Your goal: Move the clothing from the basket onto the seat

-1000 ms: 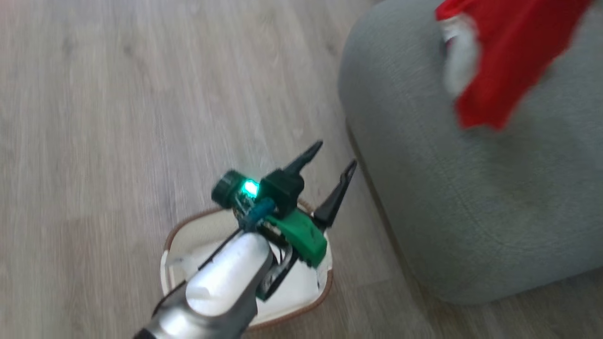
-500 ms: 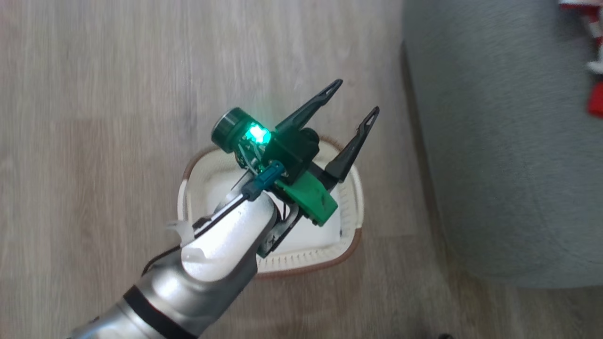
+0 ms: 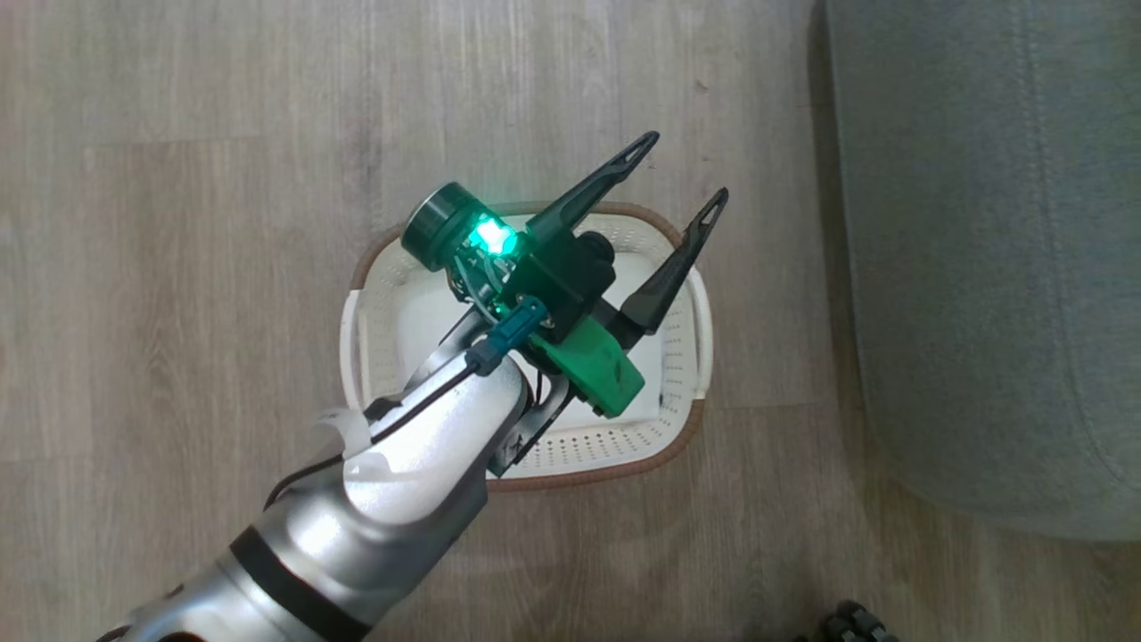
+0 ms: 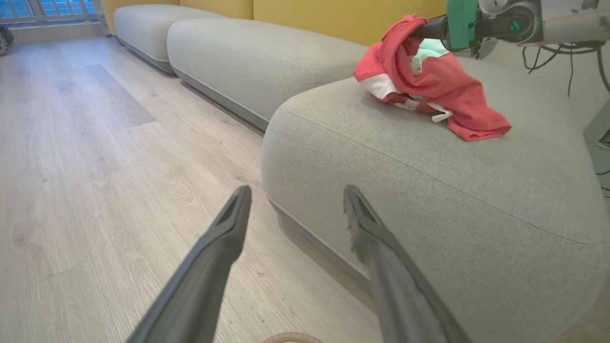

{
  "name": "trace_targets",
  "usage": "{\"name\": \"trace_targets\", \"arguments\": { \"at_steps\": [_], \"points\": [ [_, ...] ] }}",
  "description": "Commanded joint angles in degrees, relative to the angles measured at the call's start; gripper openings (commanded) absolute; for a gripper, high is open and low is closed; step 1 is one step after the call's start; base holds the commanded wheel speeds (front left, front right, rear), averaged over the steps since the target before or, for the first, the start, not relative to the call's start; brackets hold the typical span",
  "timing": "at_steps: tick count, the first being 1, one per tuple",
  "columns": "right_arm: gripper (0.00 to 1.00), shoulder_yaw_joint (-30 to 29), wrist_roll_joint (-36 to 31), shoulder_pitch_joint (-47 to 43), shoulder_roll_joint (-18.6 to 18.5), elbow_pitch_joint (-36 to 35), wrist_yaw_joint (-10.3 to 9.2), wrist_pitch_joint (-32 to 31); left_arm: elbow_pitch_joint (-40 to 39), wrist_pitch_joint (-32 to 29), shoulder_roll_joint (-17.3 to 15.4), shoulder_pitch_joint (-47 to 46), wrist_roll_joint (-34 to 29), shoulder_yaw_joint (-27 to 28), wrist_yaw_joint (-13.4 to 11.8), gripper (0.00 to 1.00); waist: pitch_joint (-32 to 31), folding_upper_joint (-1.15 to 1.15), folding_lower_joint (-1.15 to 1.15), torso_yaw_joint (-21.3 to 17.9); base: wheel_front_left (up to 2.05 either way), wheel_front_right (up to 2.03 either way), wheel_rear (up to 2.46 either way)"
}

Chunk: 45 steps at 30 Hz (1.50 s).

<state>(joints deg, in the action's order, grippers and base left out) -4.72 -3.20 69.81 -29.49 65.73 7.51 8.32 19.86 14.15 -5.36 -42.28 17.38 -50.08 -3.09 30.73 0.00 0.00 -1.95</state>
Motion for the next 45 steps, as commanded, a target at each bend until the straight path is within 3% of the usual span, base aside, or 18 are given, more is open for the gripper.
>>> {"name": "trace_targets", "arguments": {
  "at_steps": [1,9,19,27,33,39,45],
  "points": [
    [1.0,-0.2,-0.8,-0.6,-0.2,-0.7,-0.02,1.4,-1.8,0.0,-0.7,-2.0,-0.1,1.1,-0.4,1.0,-0.2,0.0,0.0,-1.0,0.0,0.0,0.0],
    [1.0,2.6,0.2,-3.0,2.6,1.1,-0.02,4.9,-1.5,0.2,-1.2,-0.7,0.9,1.4,-0.9,1.0,-3.1,0.0,0.0,-4.5,0.0,0.0,0.0],
    [1.0,9.8,6.3,-6.8,3.6,-0.6,-0.02,6.4,-0.1,0.5,-1.1,2.7,3.8,3.3,-2.4,1.0,-10.8,0.0,0.0,-6.3,0.0,0.0,0.0],
    [1.0,16.2,13.7,-11.4,3.2,-4.5,-0.02,6.5,1.7,0.8,-1.2,8.0,7.0,5.6,-3.1,1.0,-19.7,0.0,0.0,-4.7,0.0,0.0,0.0],
    [1.0,19.6,18.8,-16.6,3.9,-8.4,-0.02,6.6,0.8,0.8,-1.9,13.3,8.4,9.7,-6.0,1.0,-25.0,0.0,0.0,-2.7,0.0,0.0,0.0],
    [1.0,20.4,21.4,-23.0,4.8,-14.4,-0.02,6.7,-2.7,0.8,-3.8,19.7,8.5,14.6,-8.1,1.0,-29.0,0.0,0.0,-0.6,0.0,0.0,0.0],
    [1.0,18.3,20.2,-30.5,8.3,-22.7,-0.02,6.7,-4.7,0.8,-6.6,25.1,7.8,18.8,-11.5,1.0,-31.5,0.0,0.0,0.8,0.0,0.0,0.0]
  ]
}}
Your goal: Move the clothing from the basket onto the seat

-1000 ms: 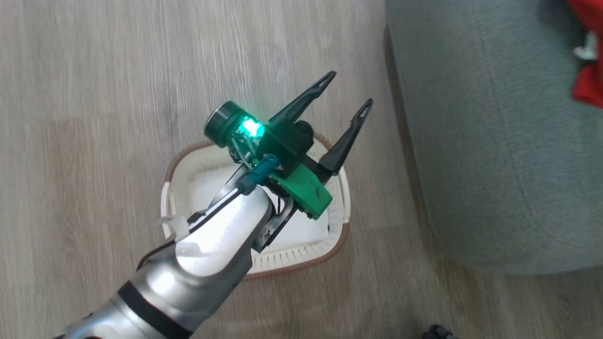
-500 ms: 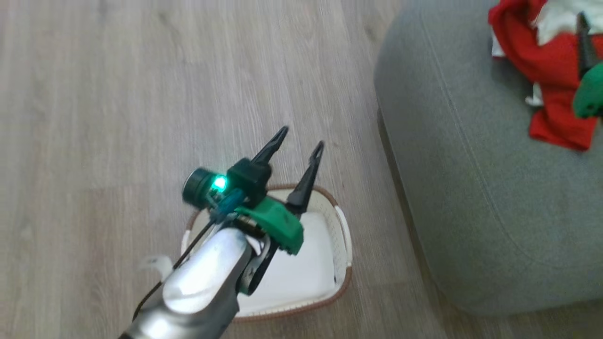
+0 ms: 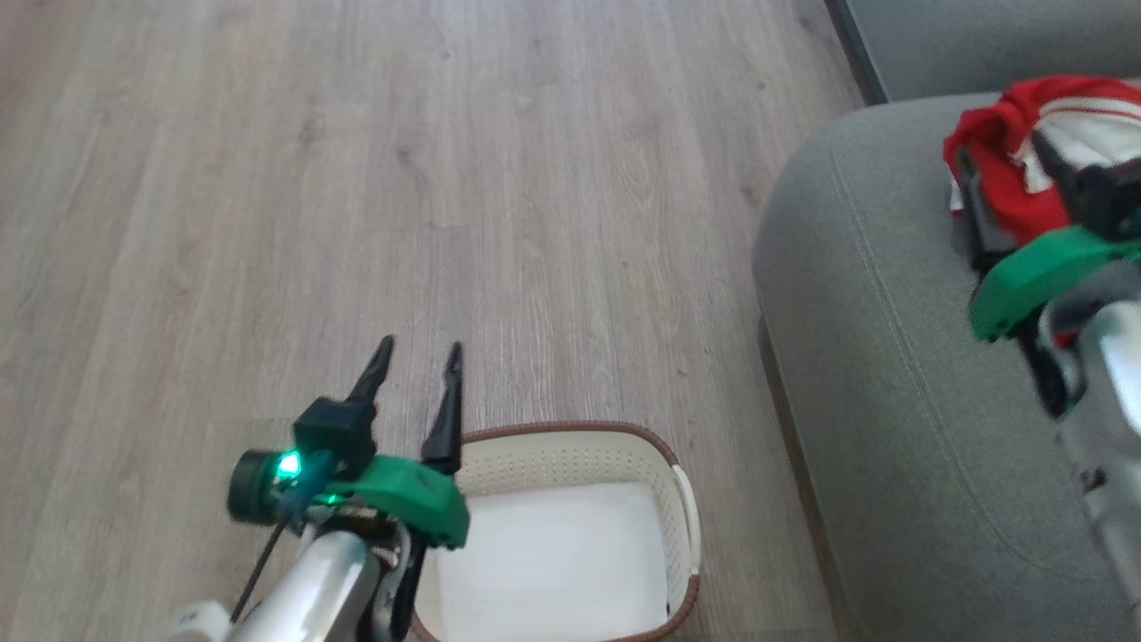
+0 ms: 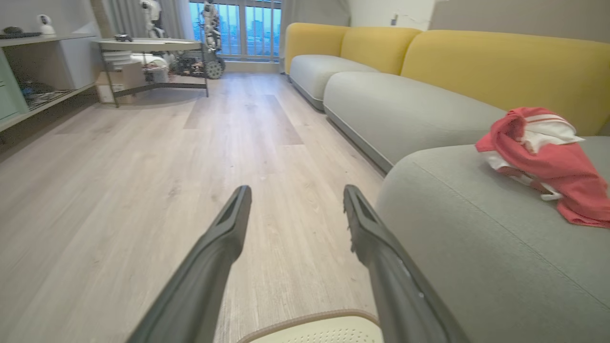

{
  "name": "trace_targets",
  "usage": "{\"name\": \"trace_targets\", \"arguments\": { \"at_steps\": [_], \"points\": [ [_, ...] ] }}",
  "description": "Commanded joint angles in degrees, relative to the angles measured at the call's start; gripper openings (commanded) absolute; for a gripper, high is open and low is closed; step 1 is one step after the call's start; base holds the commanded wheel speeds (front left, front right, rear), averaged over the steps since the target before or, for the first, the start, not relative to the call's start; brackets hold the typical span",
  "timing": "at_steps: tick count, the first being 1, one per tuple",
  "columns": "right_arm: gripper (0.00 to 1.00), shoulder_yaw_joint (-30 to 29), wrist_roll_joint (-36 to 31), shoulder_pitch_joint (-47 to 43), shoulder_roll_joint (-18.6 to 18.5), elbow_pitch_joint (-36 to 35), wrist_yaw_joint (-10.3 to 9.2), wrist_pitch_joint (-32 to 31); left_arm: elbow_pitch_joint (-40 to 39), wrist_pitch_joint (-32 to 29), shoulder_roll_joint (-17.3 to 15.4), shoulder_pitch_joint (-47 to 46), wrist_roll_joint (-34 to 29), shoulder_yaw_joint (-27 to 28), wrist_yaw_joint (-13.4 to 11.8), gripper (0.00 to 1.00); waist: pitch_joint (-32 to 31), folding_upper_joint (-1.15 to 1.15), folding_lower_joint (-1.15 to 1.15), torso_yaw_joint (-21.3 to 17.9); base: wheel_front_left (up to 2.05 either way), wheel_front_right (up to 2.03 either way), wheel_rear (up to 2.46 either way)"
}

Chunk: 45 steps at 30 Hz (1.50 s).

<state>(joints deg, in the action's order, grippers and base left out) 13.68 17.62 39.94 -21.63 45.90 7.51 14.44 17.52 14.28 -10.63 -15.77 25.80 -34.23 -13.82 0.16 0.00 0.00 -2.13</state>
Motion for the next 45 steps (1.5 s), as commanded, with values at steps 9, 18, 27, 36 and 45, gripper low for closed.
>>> {"name": "trace_targets", "arguments": {
  "at_steps": [9,18,27,36,45],
  "points": [
    [1.0,-8.0,-5.4,-15.8,9.3,-18.3,-0.02,0.6,-6.7,0.7,-4.2,6.8,-0.6,9.0,-5.1,1.0,-2.4,0.0,0.0,2.6,0.0,0.0,0.0],
    [1.0,-12.3,-11.5,-27.9,16.7,-29.0,-0.02,0.3,-10.4,0.7,-4.5,14.5,-1.2,12.0,-6.2,1.0,-3.0,0.0,0.0,3.3,0.0,0.0,0.0],
    [1.0,-13.5,-12.5,-36.4,18.7,-36.0,-0.02,-1.1,-12.3,0.7,-3.8,18.3,-2.6,14.2,-5.4,1.0,-3.8,0.0,0.0,4.2,0.0,0.0,0.0],
    [1.0,-10.5,-9.8,-39.7,18.7,-35.8,-0.02,-0.7,-11.9,0.7,-3.1,19.5,-3.7,15.1,-4.2,1.0,-4.5,0.0,0.0,4.6,0.0,0.0,0.0],
    [1.0,-10.1,-9.4,-40.1,18.7,-34.0,-0.02,-0.3,-10.7,0.7,-2.6,19.7,-4.2,15.2,-3.4,1.0,-5.0,0.0,0.0,4.8,0.0,0.0,0.0]
  ]
}}
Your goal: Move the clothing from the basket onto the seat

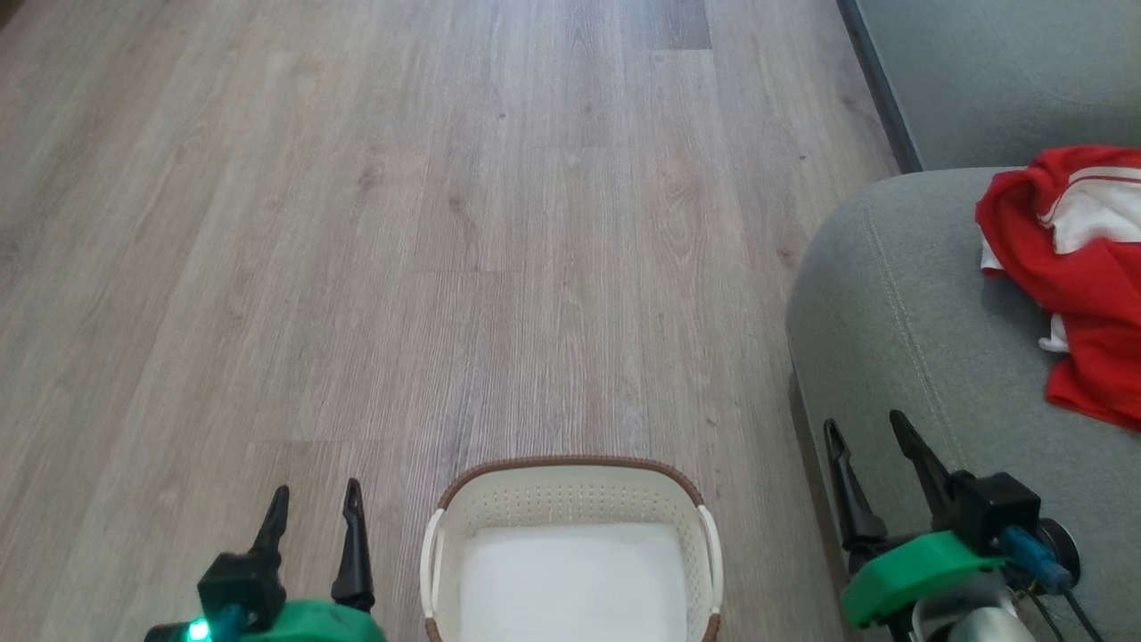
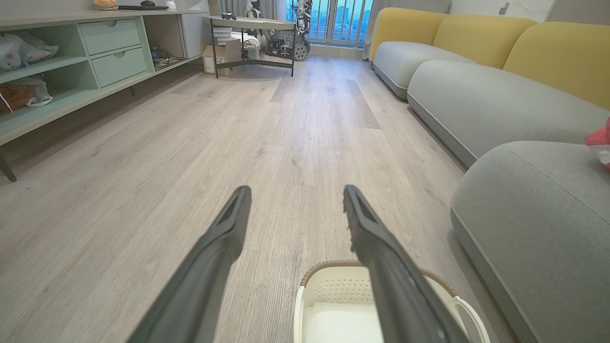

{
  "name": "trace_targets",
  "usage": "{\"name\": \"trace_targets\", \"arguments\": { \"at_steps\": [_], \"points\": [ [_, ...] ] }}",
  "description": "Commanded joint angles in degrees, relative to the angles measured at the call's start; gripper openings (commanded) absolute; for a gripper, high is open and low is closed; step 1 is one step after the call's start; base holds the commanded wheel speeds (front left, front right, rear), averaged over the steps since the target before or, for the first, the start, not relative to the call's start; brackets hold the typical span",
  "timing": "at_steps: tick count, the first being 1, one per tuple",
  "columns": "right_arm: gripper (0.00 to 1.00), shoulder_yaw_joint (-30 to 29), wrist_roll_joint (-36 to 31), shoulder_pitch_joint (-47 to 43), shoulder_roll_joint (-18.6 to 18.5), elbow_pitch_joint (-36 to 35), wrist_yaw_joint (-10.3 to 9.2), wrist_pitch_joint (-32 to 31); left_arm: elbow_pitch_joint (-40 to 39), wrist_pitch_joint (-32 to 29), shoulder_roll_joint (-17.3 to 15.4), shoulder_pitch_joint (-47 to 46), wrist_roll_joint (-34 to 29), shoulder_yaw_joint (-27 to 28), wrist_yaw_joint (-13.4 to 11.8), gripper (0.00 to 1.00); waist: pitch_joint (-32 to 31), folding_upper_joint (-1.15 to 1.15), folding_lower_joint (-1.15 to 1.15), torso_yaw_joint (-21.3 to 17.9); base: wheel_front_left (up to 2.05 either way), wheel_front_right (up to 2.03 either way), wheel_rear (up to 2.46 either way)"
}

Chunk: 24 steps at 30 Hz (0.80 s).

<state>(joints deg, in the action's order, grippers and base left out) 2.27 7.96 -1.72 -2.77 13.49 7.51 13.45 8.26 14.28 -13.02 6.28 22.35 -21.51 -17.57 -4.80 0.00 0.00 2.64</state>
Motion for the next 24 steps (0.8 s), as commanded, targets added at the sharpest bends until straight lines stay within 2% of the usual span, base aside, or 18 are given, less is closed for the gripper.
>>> {"name": "trace_targets", "arguments": {
  "at_steps": [1,22,23,24],
  "points": [
    [1.0,1.2,0.2,1.5,-0.1,-1.4,-0.02,0.8,-1.4,0.7,-0.2,-2.3,-0.8,2.5,0.4,1.0,0.0,0.0,0.0,0.0,0.0,0.0,0.0],
    [1.0,0.8,0.5,2.3,-0.1,0.6,-0.02,1.2,-0.1,0.7,0.3,-2.8,-1.3,2.6,0.6,1.0,0.6,0.0,0.0,0.4,0.0,0.0,0.0],
    [0.0,-0.2,0.2,0.0,0.0,2.4,0.0,0.5,1.6,0.0,0.5,0.0,-1.0,0.0,0.5,0.0,0.6,0.0,0.0,0.4,0.0,0.0,0.0],
    [0.0,-0.2,0.2,-0.1,0.0,3.2,0.0,0.5,2.3,-0.1,0.7,0.0,-1.0,-0.1,0.5,0.0,0.6,0.0,0.0,0.4,0.0,0.0,0.0]
  ]
}}
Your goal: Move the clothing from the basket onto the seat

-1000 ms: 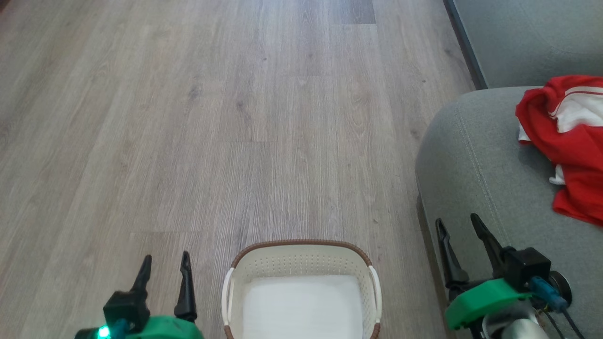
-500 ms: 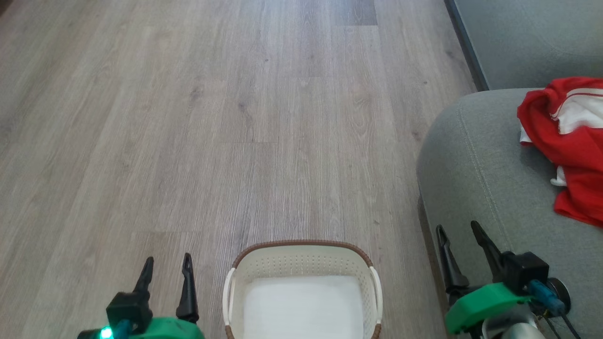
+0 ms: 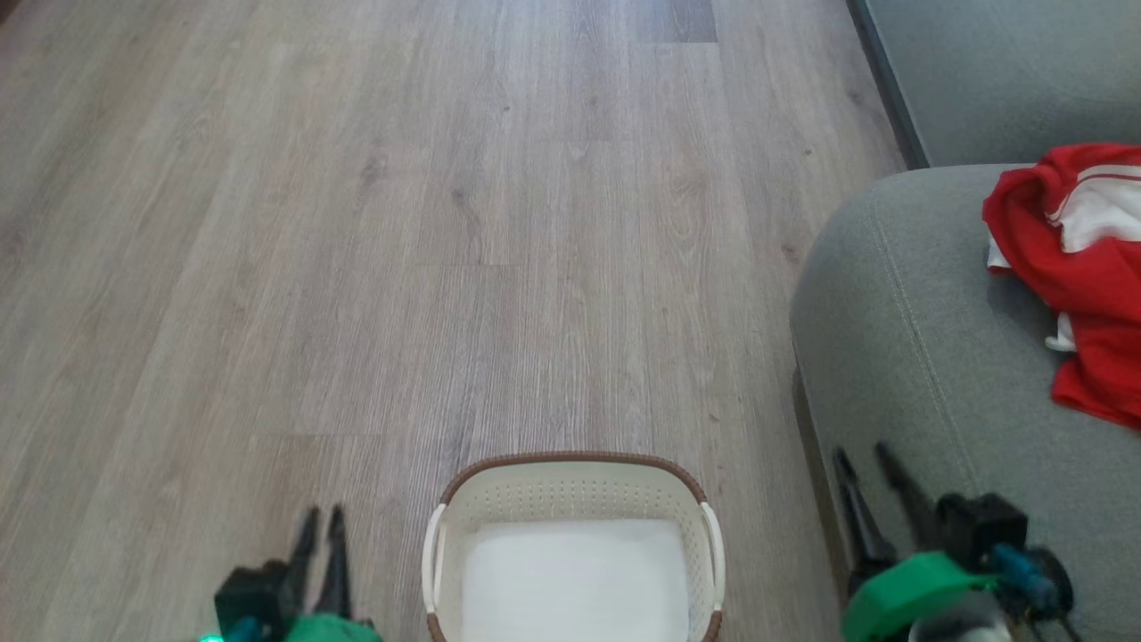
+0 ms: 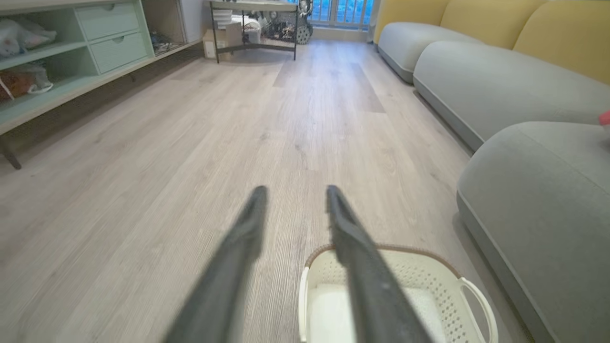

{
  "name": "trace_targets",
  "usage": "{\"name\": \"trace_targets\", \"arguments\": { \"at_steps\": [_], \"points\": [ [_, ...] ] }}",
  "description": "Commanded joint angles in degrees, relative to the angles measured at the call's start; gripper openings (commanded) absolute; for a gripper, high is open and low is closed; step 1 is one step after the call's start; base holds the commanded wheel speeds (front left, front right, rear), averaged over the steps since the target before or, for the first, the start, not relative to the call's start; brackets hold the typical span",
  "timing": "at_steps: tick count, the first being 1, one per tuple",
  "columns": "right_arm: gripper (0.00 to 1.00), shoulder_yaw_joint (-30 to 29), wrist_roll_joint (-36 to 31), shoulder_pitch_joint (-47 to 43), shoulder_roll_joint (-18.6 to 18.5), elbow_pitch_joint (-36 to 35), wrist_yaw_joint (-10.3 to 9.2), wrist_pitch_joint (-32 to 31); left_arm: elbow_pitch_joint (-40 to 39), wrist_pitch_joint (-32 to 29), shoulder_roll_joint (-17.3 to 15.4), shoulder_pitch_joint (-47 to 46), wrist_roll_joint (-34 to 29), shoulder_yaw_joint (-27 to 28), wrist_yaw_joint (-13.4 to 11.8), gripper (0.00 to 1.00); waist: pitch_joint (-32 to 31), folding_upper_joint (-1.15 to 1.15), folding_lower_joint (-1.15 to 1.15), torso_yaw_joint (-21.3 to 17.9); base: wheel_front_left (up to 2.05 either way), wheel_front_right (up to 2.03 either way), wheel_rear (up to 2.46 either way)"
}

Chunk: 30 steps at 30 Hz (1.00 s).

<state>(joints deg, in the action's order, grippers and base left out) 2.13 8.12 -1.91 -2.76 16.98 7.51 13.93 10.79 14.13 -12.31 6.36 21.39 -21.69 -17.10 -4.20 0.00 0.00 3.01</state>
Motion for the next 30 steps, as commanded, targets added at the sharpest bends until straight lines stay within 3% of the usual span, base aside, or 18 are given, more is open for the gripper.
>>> {"name": "trace_targets", "arguments": {
  "at_steps": [1,30],
  "points": [
    [0.0,0.0,0.0,-0.3,0.0,0.7,0.0,-0.1,0.7,0.0,0.2,0.2,0.0,-0.1,0.0,0.0,0.0,0.0,0.0,0.0,0.0,0.0,0.0],
    [0.0,-1.9,18.9,1.3,0.0,0.7,0.0,-4.7,2.1,-4.2,2.0,-2.4,16.4,5.6,5.5,0.0,1.0,0.0,0.0,-0.7,0.0,0.0,0.0]
  ]
}}
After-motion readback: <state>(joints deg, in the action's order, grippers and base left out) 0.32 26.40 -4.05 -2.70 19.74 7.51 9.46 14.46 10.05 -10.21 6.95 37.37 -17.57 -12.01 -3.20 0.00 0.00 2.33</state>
